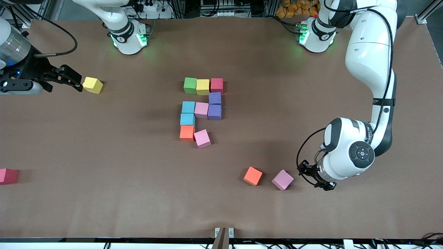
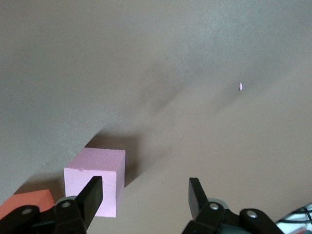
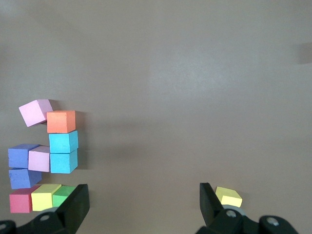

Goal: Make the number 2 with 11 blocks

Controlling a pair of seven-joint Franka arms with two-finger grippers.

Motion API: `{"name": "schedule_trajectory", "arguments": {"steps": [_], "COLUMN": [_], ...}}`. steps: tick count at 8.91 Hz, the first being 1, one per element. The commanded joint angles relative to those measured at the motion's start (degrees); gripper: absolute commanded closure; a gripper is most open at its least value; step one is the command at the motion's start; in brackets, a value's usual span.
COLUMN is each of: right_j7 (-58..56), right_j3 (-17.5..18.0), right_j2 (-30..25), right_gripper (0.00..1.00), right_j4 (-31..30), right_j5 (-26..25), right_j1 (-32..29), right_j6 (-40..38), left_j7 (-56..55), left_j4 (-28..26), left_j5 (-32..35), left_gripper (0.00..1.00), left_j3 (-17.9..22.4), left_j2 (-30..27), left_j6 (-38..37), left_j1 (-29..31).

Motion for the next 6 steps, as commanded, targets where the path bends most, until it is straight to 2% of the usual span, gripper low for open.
{"name": "schedule_trajectory", "arguments": {"steps": [1, 4, 6], "right_j7": [-0.2, -0.2, -0.2], "right_j3": [0.5, 0.6, 0.6], "right_j2": [0.0, 0.1, 0.1], "right_gripper": [0.00, 0.00, 0.00], "right_j4": [0.8, 0.6, 0.6], "right_j5": [-0.4, -0.4, -0.4], "right_j1": [-0.6, -0.4, -0.4], "right_j6": [-0.9, -0.9, -0.9], "left_j7": [1.1, 1.2, 1.1], "left_j4": [-0.5, -0.5, -0.5], "left_j5": [-1.2, -1.3, -1.3], "left_gripper": [0.19, 0.19, 0.19], "left_j3": [0.2, 0.1, 0.4], "left_j2": [-0.8, -0.7, -0.2], "left_j6": [2.1, 2.1, 6.1], "left_j1": [-0.8, -1.1, -3.3]}}
